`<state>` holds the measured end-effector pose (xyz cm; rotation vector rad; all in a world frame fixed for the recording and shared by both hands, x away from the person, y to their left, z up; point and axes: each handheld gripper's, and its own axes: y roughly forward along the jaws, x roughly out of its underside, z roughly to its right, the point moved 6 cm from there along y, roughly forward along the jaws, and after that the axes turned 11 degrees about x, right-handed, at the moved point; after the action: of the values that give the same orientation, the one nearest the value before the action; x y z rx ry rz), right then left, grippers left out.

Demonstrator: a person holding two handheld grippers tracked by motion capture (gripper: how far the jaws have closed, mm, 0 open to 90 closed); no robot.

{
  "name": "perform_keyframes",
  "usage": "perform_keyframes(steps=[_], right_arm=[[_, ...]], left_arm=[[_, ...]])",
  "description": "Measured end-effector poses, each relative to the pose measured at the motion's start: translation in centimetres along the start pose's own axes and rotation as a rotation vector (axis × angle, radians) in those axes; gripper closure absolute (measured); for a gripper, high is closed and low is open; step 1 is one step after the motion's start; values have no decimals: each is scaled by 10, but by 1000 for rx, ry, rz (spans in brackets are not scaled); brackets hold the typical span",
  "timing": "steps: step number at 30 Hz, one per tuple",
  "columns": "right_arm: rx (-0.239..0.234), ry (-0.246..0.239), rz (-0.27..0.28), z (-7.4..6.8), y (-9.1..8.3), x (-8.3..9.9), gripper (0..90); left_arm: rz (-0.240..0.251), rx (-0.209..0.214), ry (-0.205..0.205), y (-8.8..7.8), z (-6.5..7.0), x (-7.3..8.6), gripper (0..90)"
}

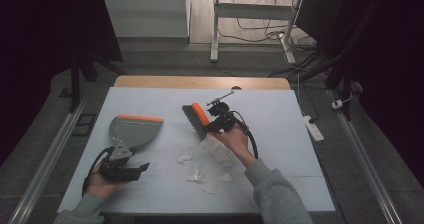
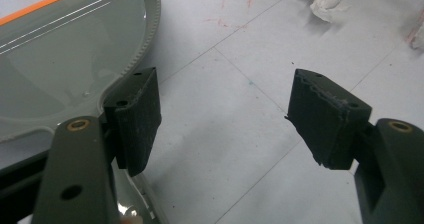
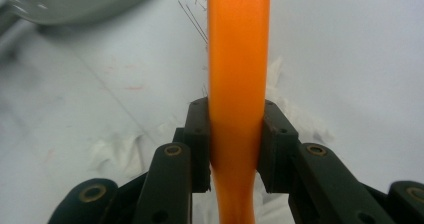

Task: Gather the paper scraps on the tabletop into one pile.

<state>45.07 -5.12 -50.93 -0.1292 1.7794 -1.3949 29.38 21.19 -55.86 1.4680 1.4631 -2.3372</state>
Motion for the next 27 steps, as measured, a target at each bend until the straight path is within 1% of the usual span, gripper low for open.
perform_keyframes(steps=[3,4,5,7,11,13,18,19,23,26,27], right_arm=[[-19,-8,60,-1,-20,-3,703],[-35,-12,88,-2,-27,-5,703],[-47,-13,102,-2,-32,-6,703],[-70,-19,126,-5,-41,-6,703],[-90,-40,156,-11,-56,-4,704],[-105,-62,154,-14,-61,0,703],[-129,-143,103,-24,-63,18,703],[-129,-161,102,-26,-64,22,703],[-151,-208,95,-35,-68,33,703],[-156,-243,78,-41,-70,40,703],[-147,-259,71,-43,-70,42,703]], left_arm=[[0,0,1,0,0,0,300],[0,1,0,0,0,0,300],[0,0,-1,0,0,0,300],[0,0,-1,0,0,0,300],[3,-2,-1,-1,0,0,301],[3,-4,-3,-2,-1,0,301],[2,-3,-2,-1,-1,0,301],[2,-3,-3,-1,-1,0,301],[0,-4,-4,-1,-1,1,301],[0,-5,-5,-1,-1,1,300],[1,-5,-6,-1,-1,1,301]])
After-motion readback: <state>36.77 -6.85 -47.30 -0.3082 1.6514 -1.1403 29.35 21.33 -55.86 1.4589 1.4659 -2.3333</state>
